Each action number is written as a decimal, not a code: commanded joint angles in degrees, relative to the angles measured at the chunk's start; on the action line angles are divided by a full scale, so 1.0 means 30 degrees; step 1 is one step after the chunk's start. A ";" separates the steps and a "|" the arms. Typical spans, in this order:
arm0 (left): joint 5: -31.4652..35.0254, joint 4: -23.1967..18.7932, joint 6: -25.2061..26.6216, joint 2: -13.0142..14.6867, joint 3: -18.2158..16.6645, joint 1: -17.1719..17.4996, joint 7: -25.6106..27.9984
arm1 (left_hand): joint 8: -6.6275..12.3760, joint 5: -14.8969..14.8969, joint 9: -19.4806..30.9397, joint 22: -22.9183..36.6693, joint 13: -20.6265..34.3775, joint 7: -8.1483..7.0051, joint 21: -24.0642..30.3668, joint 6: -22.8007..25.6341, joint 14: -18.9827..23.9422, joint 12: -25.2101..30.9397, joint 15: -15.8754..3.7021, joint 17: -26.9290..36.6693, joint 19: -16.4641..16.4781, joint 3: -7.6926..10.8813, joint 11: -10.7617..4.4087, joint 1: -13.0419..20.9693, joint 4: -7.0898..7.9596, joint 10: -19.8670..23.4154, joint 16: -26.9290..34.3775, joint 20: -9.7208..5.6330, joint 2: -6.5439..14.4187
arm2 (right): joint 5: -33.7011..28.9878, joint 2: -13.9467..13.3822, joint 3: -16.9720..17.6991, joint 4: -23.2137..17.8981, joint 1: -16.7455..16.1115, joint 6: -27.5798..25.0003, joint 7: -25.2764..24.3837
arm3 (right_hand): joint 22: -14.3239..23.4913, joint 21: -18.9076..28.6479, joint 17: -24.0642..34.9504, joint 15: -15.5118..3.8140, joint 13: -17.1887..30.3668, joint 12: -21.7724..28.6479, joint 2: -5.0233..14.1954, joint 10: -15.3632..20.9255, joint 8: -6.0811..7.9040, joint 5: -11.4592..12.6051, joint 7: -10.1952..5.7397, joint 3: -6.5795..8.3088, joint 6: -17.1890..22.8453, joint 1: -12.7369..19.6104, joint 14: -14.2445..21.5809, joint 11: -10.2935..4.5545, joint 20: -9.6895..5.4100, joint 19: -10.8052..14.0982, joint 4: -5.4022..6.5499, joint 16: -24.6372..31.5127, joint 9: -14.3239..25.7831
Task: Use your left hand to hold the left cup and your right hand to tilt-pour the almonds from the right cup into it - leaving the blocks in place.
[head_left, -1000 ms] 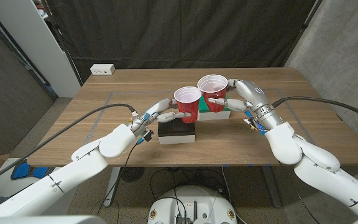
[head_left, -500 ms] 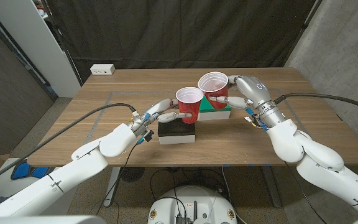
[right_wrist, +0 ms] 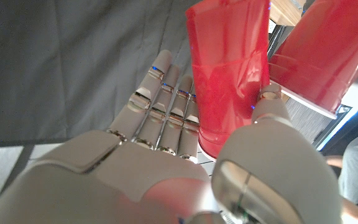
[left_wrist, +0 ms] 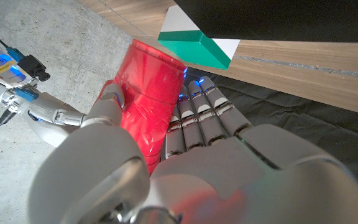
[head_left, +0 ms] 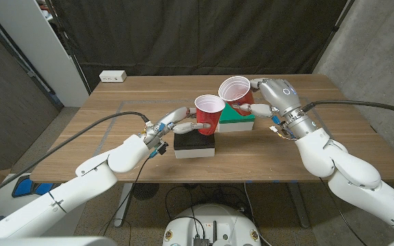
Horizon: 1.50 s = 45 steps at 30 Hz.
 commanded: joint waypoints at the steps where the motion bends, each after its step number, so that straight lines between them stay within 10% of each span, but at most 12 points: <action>1: 0.0354 -0.0744 0.0704 0.0201 -0.0254 0.0236 0.0181 | 0.0166 0.0079 0.0093 0.0073 0.0040 -0.0024 0.0000 0.0211 0.0192 0.0057 -0.0983 -0.0011 0.0220 0.0110 -0.0035 -0.0033 0.0064 0.0189 -0.0002 -0.0185 0.0206 | -0.3313 -0.0447 -0.0783 -0.0143 0.0459 -0.1171 -0.0437 | 0.0037 0.0141 0.0031 -0.1111 0.0058 0.0026 -0.0100 0.0073 0.0096 0.0014 -0.0222 0.0005 0.0131 0.0313 0.0189 -0.0310 -0.0096 0.0137 -0.0194 0.0107 0.0053; 45: 0.1248 0.0072 -0.0830 -0.0569 -0.0100 0.0121 0.1319 | 0.0180 0.0100 0.0114 0.0071 0.0076 -0.0050 -0.0034 0.0566 0.0447 0.0061 -0.1083 -0.0030 0.0309 0.0282 -0.0078 -0.0016 0.0002 0.0497 -0.0049 -0.0210 0.0297 | -1.0957 -0.1892 -0.2583 -0.0171 0.2959 -0.2604 -0.1317 | 0.0068 0.0275 0.0050 -0.2165 0.0307 -0.0180 0.0282 -0.0045 0.0115 0.0169 -0.1166 0.0376 0.0107 0.1167 0.0378 -0.1105 -0.0857 0.0246 -0.0253 -0.0088 0.0058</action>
